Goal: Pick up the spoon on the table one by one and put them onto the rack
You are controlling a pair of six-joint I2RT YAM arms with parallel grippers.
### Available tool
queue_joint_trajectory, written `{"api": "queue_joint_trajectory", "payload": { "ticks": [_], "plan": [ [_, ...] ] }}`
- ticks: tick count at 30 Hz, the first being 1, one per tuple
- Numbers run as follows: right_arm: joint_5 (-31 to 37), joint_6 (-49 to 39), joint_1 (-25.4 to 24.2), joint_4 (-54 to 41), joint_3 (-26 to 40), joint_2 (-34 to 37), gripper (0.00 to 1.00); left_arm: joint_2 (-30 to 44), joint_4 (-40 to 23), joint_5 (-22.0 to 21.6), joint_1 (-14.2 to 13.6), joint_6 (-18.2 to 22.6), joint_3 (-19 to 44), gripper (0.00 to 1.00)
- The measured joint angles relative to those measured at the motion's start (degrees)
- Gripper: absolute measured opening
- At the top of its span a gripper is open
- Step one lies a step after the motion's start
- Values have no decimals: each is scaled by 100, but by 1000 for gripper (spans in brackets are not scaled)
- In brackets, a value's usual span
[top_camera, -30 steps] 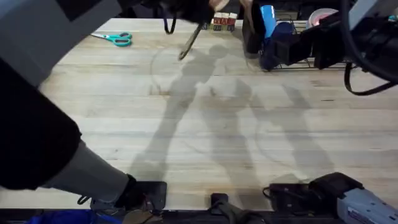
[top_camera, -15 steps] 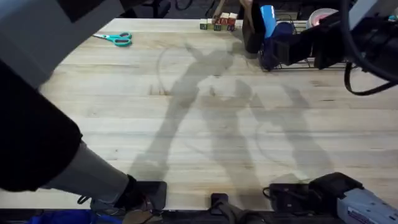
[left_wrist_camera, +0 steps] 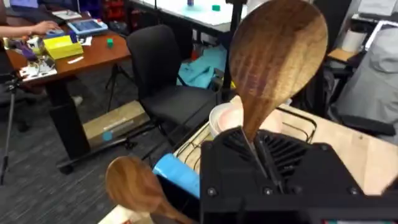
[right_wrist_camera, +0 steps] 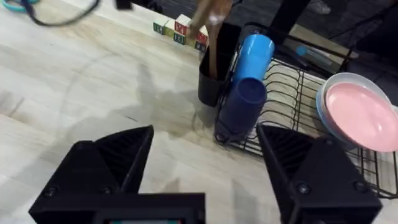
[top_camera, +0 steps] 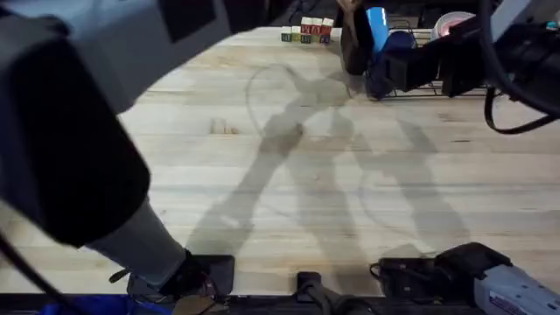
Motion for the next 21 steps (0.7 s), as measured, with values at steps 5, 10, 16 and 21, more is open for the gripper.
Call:
{"api": "queue_joint_trajectory", "payload": {
  "ticks": [5,10,16,21],
  "plan": [
    [0,0,0,151,0,0,993,332,618,-245,-152,-306,0,43],
    [0,0,0,266,0,0,993,868,1265,-401,-165,-920,0,43],
    [0,0,0,267,0,0,993,1241,1415,-632,-159,-1087,0,44],
    [0,0,0,264,0,0,993,1433,1660,-761,-159,-1227,0,44]
  ]
}}
